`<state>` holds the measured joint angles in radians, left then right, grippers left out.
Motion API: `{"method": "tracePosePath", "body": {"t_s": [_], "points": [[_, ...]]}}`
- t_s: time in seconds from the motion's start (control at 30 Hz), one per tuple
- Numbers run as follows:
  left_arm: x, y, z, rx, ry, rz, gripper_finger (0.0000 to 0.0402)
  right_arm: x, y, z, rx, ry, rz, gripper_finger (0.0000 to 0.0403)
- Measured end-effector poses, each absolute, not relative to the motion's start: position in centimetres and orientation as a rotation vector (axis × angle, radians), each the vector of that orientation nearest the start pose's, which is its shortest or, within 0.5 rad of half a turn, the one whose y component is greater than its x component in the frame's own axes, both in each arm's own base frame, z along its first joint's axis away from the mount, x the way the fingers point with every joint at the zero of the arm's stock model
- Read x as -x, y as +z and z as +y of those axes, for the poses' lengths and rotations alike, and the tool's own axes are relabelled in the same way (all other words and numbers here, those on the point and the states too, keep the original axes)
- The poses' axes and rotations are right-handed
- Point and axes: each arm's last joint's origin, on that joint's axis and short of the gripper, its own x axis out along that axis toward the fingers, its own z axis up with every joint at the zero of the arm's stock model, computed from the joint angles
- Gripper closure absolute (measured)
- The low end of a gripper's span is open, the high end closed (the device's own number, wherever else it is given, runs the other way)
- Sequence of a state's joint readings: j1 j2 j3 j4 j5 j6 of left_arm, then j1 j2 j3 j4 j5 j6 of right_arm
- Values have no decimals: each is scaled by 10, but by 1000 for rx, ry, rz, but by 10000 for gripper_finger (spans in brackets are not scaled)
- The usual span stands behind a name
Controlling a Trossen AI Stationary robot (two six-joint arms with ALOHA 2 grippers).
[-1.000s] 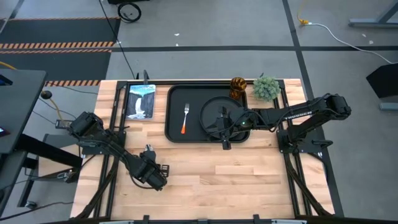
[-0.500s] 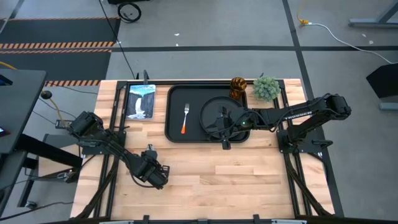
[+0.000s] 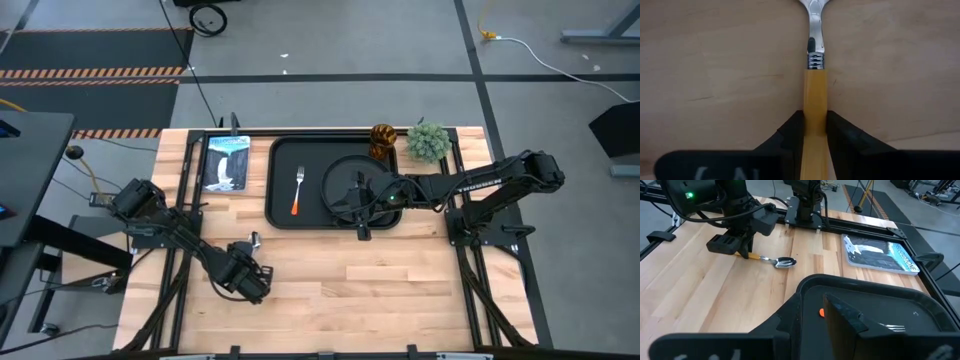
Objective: Pick and place plate/cup/fork/spoon on tray
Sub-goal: Put the yellow spoon on the black tray to the left of the orange fork
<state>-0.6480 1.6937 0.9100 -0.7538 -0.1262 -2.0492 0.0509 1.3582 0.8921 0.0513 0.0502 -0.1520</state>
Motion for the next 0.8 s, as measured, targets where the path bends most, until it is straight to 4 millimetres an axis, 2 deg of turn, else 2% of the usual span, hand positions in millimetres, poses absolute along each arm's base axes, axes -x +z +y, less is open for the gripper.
{"method": "tracePosePath", "body": {"t_s": [0.17,0.53,0.8], "points": [[-216,151,-159,1086,1032,1116,323,-298,266,14,168,32,414,314],[-216,155,-155,1062,1021,1095,322,-298,266,14,168,32,415,314],[-217,176,-149,1090,912,1048,322,-298,266,14,168,31,414,314]]}}
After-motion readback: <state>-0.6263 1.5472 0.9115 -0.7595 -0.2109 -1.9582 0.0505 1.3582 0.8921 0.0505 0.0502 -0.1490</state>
